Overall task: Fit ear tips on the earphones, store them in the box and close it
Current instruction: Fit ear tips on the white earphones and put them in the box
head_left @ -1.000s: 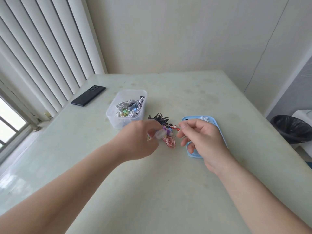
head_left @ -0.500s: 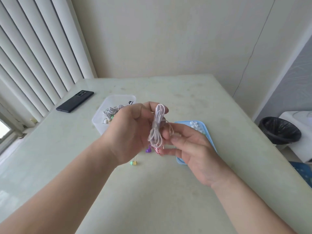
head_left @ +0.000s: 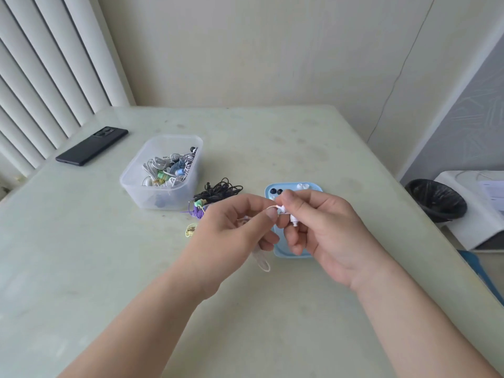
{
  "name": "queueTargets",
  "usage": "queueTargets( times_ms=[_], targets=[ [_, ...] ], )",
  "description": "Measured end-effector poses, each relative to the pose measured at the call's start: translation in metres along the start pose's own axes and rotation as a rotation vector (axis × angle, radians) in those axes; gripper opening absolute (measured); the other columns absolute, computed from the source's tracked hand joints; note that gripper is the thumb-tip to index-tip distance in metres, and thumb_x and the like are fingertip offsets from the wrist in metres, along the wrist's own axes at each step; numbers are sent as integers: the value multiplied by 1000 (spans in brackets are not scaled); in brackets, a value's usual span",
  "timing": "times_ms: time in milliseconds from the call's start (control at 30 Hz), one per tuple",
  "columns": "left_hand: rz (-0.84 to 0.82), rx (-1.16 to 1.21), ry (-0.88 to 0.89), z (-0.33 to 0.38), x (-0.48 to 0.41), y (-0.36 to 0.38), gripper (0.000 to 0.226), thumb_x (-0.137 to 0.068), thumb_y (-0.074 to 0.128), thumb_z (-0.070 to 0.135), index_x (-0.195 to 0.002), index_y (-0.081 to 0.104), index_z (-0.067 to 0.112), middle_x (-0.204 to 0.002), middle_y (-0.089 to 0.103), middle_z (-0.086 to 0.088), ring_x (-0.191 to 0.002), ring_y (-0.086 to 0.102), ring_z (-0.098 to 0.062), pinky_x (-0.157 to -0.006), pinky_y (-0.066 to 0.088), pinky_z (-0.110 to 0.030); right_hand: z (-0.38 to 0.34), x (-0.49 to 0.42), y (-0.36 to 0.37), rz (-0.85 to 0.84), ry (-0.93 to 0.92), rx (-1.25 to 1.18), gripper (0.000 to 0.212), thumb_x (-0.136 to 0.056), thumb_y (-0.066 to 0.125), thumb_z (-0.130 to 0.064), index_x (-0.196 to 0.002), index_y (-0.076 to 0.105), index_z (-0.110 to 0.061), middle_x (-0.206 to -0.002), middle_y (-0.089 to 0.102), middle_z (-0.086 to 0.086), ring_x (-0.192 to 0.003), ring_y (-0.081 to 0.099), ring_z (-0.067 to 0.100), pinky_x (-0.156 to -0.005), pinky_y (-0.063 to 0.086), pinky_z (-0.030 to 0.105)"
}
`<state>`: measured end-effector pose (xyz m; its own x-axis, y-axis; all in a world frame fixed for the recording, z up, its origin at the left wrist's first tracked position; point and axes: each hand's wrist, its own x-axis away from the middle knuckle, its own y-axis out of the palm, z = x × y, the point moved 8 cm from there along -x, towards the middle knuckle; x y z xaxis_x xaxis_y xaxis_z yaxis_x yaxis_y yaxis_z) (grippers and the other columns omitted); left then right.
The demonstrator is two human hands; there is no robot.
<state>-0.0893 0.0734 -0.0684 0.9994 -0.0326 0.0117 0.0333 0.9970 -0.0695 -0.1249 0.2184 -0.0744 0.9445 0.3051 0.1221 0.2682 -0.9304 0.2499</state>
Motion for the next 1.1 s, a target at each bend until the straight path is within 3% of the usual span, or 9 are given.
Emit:
queueTargets(
  times_ms=[133, 233, 467, 567, 667, 800, 1000, 1100],
  targets=[
    [97, -16, 62, -2, 1, -6, 6, -96, 73, 23, -100, 77, 22, -88, 78, -3, -68, 72, -22, -66, 64, -47, 2, 0, 1, -5, -14, 98, 20, -89, 72, -22, -98, 77, -5, -77, 69, 10, -49, 49, 19, -43, 39, 27],
    [88, -20, 114, -2, 2, -9, 17, -92, 77, 14, -105, 78, 24, -86, 77, -2, -65, 71, -20, -64, 64, -46, 5, 0, -2, 30, 18, 91, 18, -87, 75, -19, -99, 73, -6, -78, 69, 17, -48, 50, 20, -41, 39, 27],
    [59, -52, 78, -12, 2, -11, 5, -91, 77, 9, -91, 81, 13, -71, 76, 4, -62, 69, -12, -57, 56, -22, 12, 2, 4, -41, 71, 105, 23, -85, 72, -23, -95, 77, -3, -82, 70, 15, -54, 55, 19, -46, 46, 27],
    [73, -30, 63, -12, 3, -16, 4, -94, 75, 9, -92, 74, 6, -71, 77, 2, -61, 71, -13, -53, 53, -18, 15, 5, 10, -144, 111, 38, 22, -93, 62, -2, -112, 75, -3, -87, 71, 13, -66, 62, 20, -58, 53, 29],
    [112, -4, 104, -10, 3, -20, 3, -96, 72, 9, -96, 72, 7, -77, 78, -2, -66, 71, -17, -61, 59, -26, 14, 7, 10, -162, 112, 24, 30, -94, 56, 11, -116, 71, -3, -92, 74, 16, -71, 67, 22, -65, 58, 29],
    [166, 92, 111, -12, 1, -25, 20, -100, 66, 8, -110, 77, 21, -79, 74, -1, -69, 71, -20, -67, 61, -35, 14, 5, 4, -89, 149, -10, 18, -94, 61, 3, -109, 71, 2, -98, 76, 24, -79, 75, 26, -68, 62, 29],
    [168, 252, 36, -18, 0, -26, 11, -94, 75, 11, -105, 74, 12, -85, 74, -9, -71, 72, -27, -77, 59, -48, 12, 3, 3, -69, 68, 83, 22, -97, 61, -3, -112, 76, -9, -84, 68, 13, -70, 67, 25, -69, 60, 32],
    [181, 290, 31, -19, 0, -26, 8, -96, 71, 10, -104, 72, 7, -87, 76, -13, -71, 72, -29, -72, 61, -40, 11, 2, 0, -26, 66, 34, 27, -87, 70, -1, -114, 71, -2, -84, 73, 14, -69, 69, 24, -65, 59, 30]
  ],
)
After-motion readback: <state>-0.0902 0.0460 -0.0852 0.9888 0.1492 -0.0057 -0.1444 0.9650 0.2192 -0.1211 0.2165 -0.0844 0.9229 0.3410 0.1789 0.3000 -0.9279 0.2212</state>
